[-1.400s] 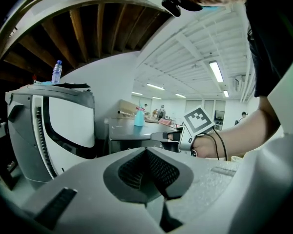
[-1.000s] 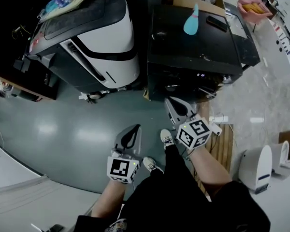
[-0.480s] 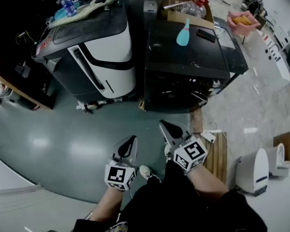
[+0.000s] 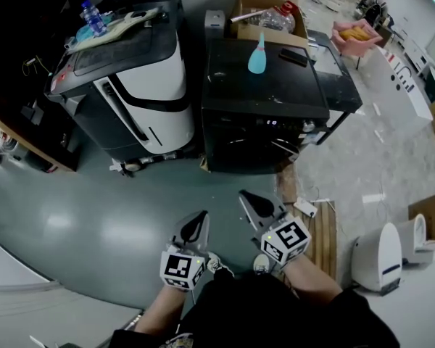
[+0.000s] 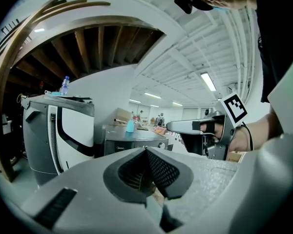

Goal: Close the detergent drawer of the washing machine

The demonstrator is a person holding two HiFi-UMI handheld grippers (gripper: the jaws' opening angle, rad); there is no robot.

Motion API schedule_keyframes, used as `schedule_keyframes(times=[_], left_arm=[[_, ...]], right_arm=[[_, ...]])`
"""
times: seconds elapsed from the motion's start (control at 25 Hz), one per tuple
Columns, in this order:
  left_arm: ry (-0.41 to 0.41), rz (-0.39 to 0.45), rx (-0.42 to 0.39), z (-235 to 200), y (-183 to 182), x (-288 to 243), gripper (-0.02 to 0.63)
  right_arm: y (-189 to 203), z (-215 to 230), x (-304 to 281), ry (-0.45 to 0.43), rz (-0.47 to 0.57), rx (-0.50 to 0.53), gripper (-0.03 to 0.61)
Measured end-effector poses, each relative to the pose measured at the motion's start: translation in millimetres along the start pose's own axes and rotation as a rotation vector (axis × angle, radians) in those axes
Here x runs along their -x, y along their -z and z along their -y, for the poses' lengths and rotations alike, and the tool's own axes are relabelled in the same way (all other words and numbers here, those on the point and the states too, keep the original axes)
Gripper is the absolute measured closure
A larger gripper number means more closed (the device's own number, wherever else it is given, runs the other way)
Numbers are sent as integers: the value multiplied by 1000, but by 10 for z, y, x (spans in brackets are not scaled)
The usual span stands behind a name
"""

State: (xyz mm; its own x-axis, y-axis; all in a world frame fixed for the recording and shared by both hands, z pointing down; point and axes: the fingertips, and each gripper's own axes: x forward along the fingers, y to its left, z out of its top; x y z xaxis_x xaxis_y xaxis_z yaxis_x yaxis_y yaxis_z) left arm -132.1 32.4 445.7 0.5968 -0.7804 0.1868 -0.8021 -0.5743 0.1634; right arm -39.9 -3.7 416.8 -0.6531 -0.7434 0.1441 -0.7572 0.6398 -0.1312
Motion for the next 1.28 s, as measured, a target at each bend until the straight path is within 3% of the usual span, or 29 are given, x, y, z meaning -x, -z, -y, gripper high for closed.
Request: schedule_keyframes(times=[0.56,1.28], left_arm=[[-11,8,-18,1538,-16,-376,611],[-116,61,-52,2132,-156,-370,611]], right_arm=[[-130,647,1347,-25,58,-24,580],[-225,704,1953,-125,80,26,581]])
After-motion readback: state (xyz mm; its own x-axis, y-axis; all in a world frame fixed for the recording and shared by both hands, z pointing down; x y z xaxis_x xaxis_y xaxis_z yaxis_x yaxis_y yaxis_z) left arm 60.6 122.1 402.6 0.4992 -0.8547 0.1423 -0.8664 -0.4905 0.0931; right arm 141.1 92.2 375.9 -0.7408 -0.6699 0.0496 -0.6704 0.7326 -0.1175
